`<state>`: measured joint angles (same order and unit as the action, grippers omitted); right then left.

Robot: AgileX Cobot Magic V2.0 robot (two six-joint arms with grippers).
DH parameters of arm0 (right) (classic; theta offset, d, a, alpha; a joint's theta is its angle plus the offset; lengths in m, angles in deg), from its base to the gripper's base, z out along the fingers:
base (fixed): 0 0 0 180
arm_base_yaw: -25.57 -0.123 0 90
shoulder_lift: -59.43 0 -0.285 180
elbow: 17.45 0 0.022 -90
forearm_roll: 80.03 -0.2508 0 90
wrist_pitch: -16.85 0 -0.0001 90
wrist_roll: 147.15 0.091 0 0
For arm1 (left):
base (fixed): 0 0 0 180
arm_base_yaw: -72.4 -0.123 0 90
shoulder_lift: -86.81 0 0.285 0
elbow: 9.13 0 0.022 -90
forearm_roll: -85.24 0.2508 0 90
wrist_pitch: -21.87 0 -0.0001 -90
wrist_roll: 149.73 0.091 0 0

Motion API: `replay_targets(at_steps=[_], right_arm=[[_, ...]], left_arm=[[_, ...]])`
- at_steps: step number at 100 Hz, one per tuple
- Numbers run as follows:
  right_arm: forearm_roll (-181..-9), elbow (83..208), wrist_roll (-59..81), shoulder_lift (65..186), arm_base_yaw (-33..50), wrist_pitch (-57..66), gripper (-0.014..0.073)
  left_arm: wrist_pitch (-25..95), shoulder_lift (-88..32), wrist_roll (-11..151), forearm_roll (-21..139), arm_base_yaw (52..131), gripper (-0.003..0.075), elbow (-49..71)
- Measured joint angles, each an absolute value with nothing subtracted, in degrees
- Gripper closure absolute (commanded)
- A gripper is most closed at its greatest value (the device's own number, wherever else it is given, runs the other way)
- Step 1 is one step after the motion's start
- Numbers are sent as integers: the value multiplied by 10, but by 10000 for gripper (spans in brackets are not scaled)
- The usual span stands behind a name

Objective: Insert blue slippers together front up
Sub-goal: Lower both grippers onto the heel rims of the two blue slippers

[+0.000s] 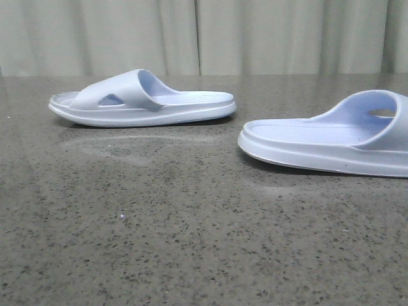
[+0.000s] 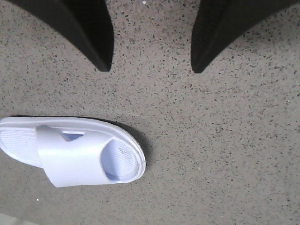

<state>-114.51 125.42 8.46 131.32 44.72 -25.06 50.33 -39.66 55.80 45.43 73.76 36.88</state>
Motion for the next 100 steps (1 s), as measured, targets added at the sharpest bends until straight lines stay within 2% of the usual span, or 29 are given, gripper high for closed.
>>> replay_targets(at_steps=[15,42,49,59,61,81,100], right_arm=[[-1233,1254,8,1346,495,-275,357],[-1303,1258,-70,1411,503,-325,380],[-1311,1259,-76,1418,503,-333,474],[-1312,1259,-78,1421,504,-336,682],[-1314,1259,-78,1421,504,-336,699],[-1323,1260,-78,1421,504,-340,698],[-1323,1260,-79,1421,505,-340,698]], left_arm=[[501,-397,564,454,738,389,369],[500,-394,571,454,738,389,369],[500,-387,572,452,738,389,369],[500,-367,575,443,738,389,369],[500,-364,574,442,738,389,368],[521,-288,621,384,738,389,334],[561,-173,690,295,738,389,248]])
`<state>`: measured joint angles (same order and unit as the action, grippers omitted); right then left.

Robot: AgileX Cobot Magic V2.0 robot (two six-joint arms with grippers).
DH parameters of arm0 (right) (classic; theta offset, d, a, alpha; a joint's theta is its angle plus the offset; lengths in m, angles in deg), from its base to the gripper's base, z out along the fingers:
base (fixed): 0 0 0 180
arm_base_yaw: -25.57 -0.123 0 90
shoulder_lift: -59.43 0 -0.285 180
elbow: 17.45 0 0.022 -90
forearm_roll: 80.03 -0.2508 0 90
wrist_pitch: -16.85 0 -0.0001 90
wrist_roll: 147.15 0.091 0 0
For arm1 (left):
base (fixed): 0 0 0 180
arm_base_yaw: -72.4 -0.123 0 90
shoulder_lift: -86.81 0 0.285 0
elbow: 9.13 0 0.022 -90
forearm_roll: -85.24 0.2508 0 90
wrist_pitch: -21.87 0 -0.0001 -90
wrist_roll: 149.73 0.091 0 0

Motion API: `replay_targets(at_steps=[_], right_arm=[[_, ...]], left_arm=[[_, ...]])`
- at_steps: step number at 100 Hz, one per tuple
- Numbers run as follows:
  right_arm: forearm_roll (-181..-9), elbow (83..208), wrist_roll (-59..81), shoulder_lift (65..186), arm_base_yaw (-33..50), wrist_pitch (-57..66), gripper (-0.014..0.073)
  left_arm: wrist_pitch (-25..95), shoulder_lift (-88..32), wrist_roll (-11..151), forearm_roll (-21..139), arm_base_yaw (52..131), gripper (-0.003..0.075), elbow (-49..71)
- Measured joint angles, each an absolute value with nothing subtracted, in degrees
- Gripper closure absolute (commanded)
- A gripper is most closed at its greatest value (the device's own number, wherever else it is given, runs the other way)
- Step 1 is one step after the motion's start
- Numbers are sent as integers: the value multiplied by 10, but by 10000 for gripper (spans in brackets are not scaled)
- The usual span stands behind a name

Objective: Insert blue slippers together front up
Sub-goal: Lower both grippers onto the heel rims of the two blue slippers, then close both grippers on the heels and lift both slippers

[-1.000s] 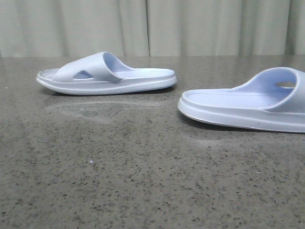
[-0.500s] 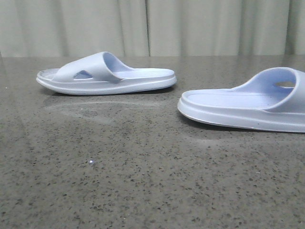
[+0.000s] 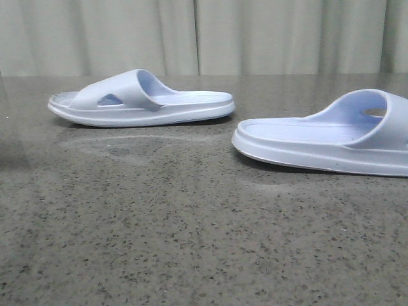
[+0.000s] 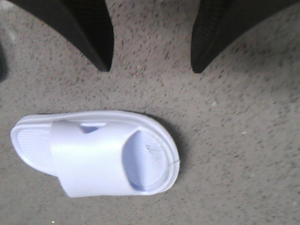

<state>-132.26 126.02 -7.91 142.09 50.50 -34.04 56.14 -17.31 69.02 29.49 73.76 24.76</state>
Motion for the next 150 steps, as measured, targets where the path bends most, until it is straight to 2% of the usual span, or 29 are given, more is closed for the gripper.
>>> replay_targets(at_steps=[36,77,89,106,150], right_arm=[[-1323,1260,-82,1421,505,-341,698],[-1323,1260,-82,1421,505,-340,698],[-1323,1260,-82,1421,505,-340,698],[-1323,1260,-82,1421,505,-339,698],[-1338,1262,-84,1421,505,-345,698]], left_arm=[[619,60,708,262,738,389,77],[645,166,709,252,738,395,-2],[661,175,711,244,738,468,-11],[679,181,718,243,738,707,-12],[758,159,730,237,707,705,-12]])
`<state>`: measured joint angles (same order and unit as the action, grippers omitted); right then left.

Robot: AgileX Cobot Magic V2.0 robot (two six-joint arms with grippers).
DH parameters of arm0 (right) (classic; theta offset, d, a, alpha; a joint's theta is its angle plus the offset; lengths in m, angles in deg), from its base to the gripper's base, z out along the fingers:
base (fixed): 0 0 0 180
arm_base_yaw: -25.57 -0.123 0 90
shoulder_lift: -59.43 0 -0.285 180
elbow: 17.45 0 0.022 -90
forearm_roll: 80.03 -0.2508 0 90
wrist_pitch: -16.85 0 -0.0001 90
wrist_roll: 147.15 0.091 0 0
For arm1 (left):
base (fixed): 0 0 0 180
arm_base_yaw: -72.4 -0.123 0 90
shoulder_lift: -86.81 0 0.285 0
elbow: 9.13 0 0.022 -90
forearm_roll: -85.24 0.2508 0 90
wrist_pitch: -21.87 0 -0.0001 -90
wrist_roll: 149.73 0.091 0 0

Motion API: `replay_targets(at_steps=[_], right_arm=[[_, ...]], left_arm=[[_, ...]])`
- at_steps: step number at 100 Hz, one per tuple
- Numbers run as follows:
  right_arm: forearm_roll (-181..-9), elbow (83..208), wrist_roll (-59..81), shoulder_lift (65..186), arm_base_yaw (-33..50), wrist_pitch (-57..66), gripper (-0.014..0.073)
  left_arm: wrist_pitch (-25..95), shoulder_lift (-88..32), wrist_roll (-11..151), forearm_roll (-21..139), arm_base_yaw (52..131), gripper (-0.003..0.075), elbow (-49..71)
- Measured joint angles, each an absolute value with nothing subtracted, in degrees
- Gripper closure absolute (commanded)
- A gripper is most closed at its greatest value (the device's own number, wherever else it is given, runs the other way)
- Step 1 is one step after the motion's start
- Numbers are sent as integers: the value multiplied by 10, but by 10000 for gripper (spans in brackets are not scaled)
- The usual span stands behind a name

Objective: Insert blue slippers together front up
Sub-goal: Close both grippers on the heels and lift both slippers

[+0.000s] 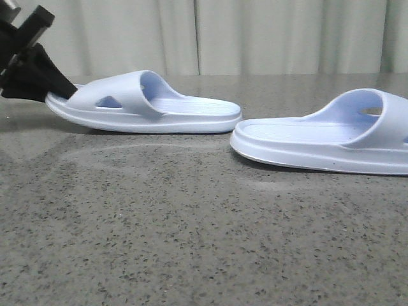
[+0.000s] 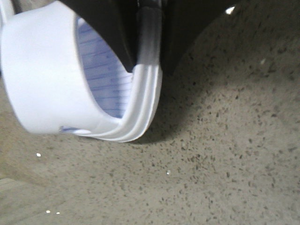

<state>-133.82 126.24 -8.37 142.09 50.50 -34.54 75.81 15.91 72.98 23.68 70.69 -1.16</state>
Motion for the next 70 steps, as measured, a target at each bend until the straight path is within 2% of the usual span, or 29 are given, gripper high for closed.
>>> replay_targets(at_steps=[39,70], right_arm=[[-1437,1359,-93,1410,505,-439,698],[-1563,1402,-122,1406,505,-485,698]], left_arm=[[878,81,738,204,591,705,-12],[901,78,738,133,581,705,-12]])
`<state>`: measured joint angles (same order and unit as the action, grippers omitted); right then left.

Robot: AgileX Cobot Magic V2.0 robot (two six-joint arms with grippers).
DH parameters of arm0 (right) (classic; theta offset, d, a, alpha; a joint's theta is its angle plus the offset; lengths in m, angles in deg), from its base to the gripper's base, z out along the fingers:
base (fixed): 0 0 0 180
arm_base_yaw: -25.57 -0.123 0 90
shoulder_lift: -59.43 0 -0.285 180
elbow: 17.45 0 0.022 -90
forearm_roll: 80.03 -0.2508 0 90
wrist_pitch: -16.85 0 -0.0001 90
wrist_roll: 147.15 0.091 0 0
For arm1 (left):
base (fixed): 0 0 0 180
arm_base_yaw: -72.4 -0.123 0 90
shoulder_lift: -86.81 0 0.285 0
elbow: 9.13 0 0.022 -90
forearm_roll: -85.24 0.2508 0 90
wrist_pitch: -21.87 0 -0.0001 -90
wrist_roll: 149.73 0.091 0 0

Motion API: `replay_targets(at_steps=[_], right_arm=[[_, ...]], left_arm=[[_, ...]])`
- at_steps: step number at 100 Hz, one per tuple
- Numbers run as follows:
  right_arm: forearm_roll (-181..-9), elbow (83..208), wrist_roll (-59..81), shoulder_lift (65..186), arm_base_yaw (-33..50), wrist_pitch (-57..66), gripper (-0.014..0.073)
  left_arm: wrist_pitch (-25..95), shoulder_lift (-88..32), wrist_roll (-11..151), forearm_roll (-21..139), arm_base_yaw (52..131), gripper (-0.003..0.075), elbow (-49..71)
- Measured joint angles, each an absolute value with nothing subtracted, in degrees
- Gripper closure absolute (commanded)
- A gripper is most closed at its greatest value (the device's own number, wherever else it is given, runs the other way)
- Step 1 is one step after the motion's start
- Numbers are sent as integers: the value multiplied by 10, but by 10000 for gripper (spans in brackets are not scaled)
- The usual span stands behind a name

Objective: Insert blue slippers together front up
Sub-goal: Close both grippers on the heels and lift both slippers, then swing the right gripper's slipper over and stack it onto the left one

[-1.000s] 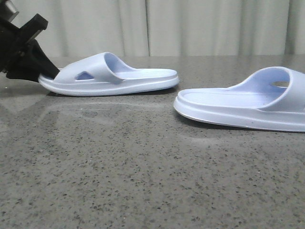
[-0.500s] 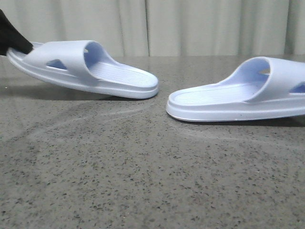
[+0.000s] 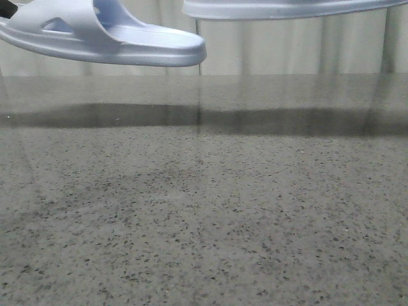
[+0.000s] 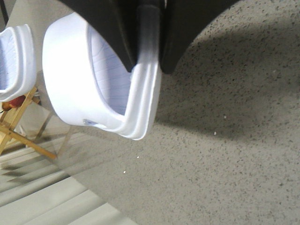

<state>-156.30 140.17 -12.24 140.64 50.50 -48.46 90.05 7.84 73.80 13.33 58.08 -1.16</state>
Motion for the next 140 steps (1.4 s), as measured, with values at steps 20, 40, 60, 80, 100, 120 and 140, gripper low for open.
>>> replay_targets(at_steps=[20,40,60,80,100,120,140], right_arm=[[-1618,1405,-152,1429,505,-488,697],[-1637,1441,-168,1490,477,-489,697],[-1637,1496,-172,1551,431,-489,693],[-1637,1528,-174,1606,384,-484,693],[-1640,1556,-176,1654,331,-463,693],[-1651,1557,-176,1689,281,-408,693],[-1652,1573,-176,1719,237,-368,693]], left_arm=[[901,78,728,116,581,705,-12],[901,78,724,87,604,704,-12],[901,78,724,73,633,704,-12],[900,78,717,54,658,704,-12],[881,78,715,52,674,704,-12],[856,78,715,38,676,704,-12],[848,75,714,31,676,704,-12]])
